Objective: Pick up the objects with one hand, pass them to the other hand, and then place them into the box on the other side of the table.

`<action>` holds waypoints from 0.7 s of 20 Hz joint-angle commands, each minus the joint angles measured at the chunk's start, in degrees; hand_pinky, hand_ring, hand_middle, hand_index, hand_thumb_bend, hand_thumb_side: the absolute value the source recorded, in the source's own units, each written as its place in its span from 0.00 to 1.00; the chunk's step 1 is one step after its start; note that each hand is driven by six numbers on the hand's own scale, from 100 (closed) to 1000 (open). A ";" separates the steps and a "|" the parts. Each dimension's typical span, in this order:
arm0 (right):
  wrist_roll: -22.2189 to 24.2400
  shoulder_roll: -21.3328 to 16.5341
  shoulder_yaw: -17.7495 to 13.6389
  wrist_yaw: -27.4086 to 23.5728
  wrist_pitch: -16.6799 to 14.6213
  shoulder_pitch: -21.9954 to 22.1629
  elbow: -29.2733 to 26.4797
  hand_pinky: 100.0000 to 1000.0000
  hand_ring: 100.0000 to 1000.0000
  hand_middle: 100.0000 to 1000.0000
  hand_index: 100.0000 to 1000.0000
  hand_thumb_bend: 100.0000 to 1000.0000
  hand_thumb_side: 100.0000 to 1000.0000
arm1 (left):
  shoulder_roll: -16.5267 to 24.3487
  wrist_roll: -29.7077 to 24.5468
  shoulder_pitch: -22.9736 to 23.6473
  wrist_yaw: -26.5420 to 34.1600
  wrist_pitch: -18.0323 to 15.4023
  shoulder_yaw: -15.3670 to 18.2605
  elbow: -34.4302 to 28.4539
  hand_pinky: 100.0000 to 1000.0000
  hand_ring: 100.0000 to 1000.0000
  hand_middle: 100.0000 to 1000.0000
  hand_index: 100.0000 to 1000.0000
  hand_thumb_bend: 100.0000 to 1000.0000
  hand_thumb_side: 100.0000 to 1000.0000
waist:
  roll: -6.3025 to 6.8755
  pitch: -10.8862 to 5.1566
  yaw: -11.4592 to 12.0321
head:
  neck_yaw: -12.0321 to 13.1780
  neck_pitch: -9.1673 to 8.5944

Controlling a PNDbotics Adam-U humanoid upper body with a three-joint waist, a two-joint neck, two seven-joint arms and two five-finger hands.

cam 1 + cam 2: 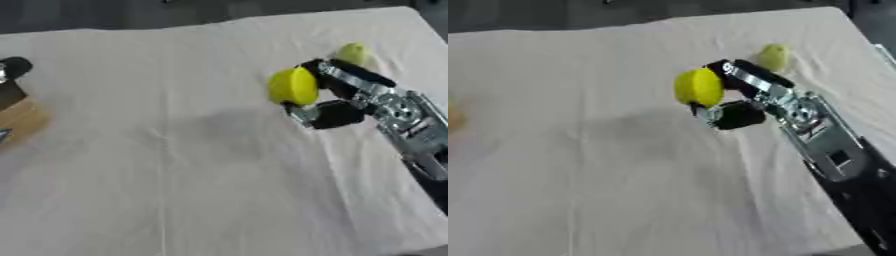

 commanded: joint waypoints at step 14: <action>0.69 9.03 5.52 3.14 0.93 -5.08 0.00 0.62 0.46 0.38 0.60 0.00 0.06 | 2.14 -14.54 -5.18 1.32 -1.28 -5.93 -9.87 0.74 0.72 0.72 0.80 0.61 0.39 | 0.10 -2.07 0.52 | 1.87 -0.18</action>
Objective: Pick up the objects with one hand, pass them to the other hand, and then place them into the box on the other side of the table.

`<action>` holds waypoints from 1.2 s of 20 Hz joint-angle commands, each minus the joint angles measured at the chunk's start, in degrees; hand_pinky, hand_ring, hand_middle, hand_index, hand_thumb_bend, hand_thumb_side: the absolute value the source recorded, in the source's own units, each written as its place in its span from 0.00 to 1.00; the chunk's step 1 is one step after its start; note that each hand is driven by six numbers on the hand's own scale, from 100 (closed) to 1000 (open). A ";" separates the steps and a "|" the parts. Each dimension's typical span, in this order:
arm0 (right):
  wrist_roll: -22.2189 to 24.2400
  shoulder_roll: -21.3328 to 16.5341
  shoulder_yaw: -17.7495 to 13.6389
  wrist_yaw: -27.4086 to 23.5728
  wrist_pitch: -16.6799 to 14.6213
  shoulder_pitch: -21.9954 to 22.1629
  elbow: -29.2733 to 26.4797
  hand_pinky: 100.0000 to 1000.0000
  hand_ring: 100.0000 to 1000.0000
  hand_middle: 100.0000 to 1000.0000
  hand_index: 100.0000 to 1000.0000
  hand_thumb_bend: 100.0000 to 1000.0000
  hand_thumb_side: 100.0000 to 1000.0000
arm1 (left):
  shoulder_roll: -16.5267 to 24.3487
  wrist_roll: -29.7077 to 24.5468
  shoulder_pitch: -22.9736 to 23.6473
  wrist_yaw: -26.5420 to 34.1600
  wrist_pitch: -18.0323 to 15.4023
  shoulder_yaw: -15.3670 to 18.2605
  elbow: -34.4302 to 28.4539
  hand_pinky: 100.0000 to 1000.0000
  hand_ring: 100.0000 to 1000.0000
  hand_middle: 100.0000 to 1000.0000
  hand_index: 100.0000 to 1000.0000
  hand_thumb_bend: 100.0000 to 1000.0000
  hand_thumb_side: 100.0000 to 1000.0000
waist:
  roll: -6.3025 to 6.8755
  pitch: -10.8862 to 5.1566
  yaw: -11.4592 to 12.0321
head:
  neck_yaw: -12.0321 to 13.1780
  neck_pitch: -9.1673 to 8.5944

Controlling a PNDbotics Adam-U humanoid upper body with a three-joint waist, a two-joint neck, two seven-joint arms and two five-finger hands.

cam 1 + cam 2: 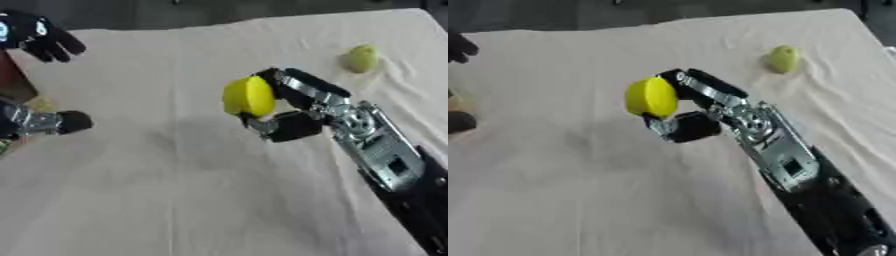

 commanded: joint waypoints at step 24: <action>1.18 8.01 3.89 3.14 0.77 -3.84 0.34 0.63 0.47 0.39 0.61 0.00 0.06 | -4.35 -0.36 -6.60 -9.13 0.03 -7.09 -1.18 0.75 0.73 0.74 0.82 0.70 0.33 | -0.27 -1.83 0.63 | 2.23 0.16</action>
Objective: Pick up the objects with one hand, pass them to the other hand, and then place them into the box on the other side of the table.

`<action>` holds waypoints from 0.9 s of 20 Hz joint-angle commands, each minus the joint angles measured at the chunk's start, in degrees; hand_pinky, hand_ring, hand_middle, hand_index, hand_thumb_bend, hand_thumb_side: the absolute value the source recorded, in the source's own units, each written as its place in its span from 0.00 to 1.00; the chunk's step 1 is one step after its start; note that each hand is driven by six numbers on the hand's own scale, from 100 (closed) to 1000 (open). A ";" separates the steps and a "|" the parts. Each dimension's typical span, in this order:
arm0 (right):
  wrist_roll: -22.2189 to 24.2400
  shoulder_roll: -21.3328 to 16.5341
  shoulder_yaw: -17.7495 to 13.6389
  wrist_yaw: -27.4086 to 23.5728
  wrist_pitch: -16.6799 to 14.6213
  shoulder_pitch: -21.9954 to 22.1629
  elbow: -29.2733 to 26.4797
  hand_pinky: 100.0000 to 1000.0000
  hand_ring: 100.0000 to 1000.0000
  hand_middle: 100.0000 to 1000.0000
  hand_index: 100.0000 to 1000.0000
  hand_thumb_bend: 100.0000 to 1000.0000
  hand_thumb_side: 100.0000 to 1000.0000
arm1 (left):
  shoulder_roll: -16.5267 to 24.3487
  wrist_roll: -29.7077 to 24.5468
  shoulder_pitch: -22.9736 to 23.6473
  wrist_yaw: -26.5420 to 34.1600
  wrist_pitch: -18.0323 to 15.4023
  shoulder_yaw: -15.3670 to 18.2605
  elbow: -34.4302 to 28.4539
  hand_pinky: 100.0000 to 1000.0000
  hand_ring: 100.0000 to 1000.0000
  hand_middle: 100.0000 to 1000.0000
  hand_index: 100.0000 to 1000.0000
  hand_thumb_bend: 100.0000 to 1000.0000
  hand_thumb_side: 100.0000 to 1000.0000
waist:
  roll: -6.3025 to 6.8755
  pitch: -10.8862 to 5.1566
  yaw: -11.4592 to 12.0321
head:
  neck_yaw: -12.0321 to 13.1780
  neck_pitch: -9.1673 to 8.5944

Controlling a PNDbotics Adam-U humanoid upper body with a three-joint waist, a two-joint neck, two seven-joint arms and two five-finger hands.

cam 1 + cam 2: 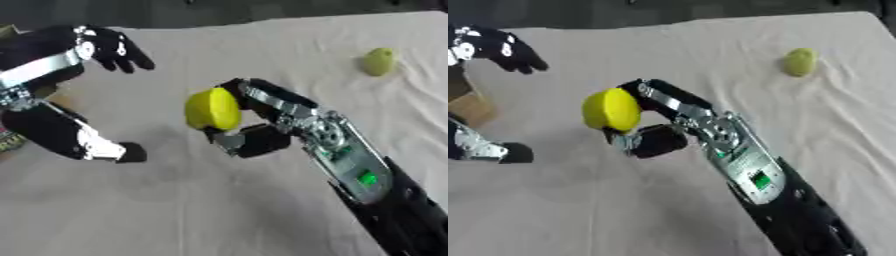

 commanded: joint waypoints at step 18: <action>0.94 3.04 1.75 3.23 -0.94 -2.94 -0.66 0.63 0.47 0.40 0.61 0.00 0.02 | -5.39 3.85 -2.88 -8.65 0.31 -3.60 3.12 0.74 0.72 0.72 0.79 0.66 0.25 | -0.26 -1.64 0.29 | 2.19 0.00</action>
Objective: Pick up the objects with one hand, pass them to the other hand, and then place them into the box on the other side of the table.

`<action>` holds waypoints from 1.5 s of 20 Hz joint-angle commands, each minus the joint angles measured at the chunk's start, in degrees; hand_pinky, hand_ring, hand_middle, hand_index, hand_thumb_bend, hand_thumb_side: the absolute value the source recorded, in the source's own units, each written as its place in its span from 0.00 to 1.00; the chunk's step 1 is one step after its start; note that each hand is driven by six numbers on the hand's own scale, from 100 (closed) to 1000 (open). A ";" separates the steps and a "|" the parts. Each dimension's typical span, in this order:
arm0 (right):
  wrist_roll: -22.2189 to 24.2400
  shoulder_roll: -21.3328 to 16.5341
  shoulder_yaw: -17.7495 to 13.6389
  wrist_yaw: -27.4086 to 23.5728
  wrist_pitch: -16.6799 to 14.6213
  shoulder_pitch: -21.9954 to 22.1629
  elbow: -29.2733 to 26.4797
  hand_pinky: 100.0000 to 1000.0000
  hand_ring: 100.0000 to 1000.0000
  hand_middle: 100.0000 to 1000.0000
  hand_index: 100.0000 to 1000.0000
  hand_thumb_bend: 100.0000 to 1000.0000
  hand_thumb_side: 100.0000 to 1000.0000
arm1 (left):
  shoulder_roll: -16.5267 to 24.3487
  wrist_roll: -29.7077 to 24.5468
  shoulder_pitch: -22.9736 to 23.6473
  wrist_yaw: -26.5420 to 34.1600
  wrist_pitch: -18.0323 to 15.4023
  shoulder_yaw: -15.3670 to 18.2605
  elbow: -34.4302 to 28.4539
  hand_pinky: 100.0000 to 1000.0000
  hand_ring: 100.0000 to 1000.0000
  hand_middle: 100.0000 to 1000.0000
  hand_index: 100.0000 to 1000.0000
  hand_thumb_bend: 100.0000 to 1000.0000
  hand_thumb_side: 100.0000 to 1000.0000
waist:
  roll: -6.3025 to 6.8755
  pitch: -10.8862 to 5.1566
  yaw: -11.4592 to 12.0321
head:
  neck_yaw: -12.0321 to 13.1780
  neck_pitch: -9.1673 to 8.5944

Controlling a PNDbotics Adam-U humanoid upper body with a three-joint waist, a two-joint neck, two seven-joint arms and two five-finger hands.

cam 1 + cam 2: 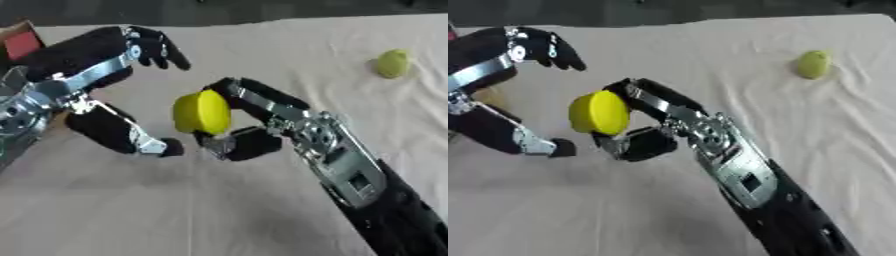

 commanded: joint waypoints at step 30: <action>-1.28 1.13 0.27 0.88 0.39 -1.37 -2.07 0.60 0.46 0.40 0.60 0.00 0.00 | -4.71 2.82 -1.41 -3.96 -2.10 -2.01 6.87 0.71 0.69 0.64 0.68 0.48 0.22 | -0.04 -1.27 -0.31 | 1.03 -0.37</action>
